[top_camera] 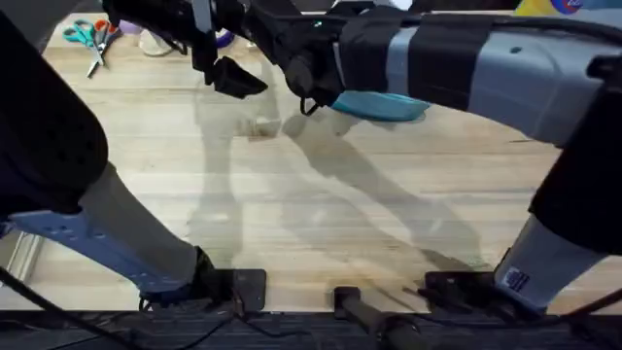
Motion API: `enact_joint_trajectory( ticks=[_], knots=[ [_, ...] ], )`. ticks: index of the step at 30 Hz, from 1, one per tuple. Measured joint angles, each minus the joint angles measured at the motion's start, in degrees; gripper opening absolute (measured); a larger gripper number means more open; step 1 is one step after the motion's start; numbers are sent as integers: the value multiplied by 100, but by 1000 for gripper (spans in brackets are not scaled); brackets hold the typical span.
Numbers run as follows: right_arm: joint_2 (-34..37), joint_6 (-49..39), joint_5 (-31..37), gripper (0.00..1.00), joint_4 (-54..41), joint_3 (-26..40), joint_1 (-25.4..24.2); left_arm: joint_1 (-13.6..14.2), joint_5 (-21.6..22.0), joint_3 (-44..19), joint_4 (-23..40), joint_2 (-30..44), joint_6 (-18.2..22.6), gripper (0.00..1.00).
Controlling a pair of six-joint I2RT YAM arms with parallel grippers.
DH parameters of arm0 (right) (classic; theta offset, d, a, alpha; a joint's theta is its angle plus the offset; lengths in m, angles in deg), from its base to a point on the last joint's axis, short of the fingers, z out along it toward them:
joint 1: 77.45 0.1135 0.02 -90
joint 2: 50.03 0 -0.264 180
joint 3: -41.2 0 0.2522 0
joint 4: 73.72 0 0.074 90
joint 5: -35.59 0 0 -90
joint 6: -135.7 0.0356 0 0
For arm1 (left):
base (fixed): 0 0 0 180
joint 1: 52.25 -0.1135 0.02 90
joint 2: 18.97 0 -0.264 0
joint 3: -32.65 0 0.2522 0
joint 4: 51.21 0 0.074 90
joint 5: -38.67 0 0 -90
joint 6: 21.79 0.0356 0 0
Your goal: Unzip the bag, pick up the pens from the table one at a time and place them inside, then zip the bag closed.
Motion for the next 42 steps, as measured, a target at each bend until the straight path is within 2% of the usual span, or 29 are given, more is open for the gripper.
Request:
enact_joint_trajectory(
  ticks=[34,38,42],
  knots=[
    [-337,-153,63,30,9,0,0,0,0,0,-13,0,2,994],
    [-337,-571,63,30,19,0,0,0,0,0,-15,0,0,995],
    [-337,-1543,63,43,35,0,0,0,0,0,-13,0,2,993]
  ],
)
